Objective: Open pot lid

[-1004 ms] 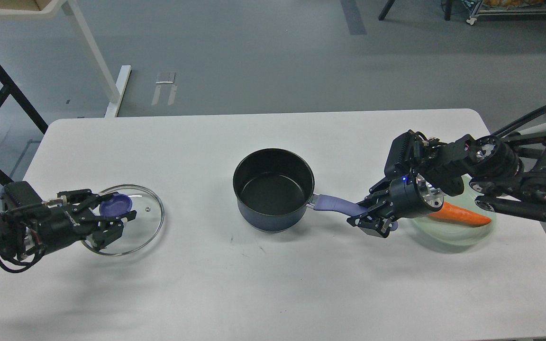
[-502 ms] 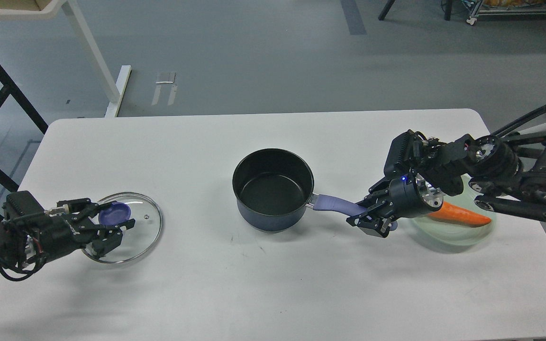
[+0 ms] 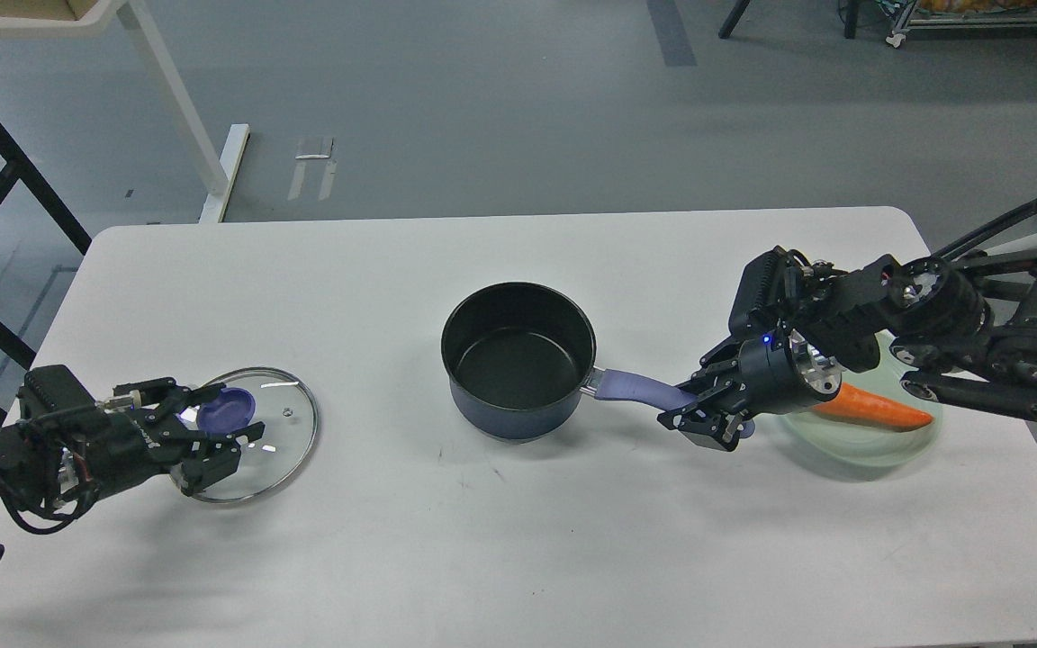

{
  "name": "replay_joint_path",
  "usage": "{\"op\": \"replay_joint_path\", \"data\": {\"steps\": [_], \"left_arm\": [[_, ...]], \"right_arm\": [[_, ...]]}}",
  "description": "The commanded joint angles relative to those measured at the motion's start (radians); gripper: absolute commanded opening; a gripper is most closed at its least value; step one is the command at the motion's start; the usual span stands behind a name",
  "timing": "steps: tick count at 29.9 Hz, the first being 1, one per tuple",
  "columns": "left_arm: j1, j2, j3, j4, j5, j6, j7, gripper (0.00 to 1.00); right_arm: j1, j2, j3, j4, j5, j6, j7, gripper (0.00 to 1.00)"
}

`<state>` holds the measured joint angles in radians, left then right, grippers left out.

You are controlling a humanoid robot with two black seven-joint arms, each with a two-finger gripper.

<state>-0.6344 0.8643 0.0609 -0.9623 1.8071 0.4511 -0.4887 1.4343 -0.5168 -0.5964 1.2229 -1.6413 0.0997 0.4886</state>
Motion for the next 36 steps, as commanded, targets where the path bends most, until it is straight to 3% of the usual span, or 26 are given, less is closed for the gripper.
{"op": "replay_joint_path", "data": {"steps": [1,5,10,15,20,24,29,36], "left_arm": [[-0.005,0.010,-0.003,-0.012,-0.002,-0.006,0.000,0.99],[-0.031,0.033,-0.016,-0.056,-0.090,-0.046,0.000,0.99],[-0.152,0.067,-0.016,-0.113,-0.476,-0.224,0.000,0.99],[-0.237,0.068,-0.016,-0.115,-0.675,-0.313,0.000,0.99],[-0.252,0.068,-0.019,-0.115,-0.793,-0.371,0.000,0.99],[-0.263,0.068,-0.035,-0.115,-0.951,-0.440,0.000,0.99],[-0.261,0.068,-0.122,-0.105,-1.250,-0.606,0.000,0.99],[-0.263,0.058,-0.174,-0.107,-1.479,-0.632,0.000,0.99]], "right_arm": [[0.000,0.000,0.000,0.000,0.000,0.000,0.000,0.31],[0.000,0.000,0.000,0.001,0.000,0.000,0.000,0.32],[0.000,-0.002,0.000,0.001,0.000,0.000,0.000,0.41],[0.008,0.000,0.000,0.001,0.000,0.000,0.000,0.73],[0.009,-0.002,0.001,0.003,0.037,0.000,0.000,0.97],[0.047,-0.025,0.001,0.020,0.148,0.003,0.000,0.98],[0.121,-0.106,0.026,0.056,0.349,-0.003,0.000,0.98],[0.014,-0.255,0.286,0.044,0.915,-0.003,0.000,0.98]]}}
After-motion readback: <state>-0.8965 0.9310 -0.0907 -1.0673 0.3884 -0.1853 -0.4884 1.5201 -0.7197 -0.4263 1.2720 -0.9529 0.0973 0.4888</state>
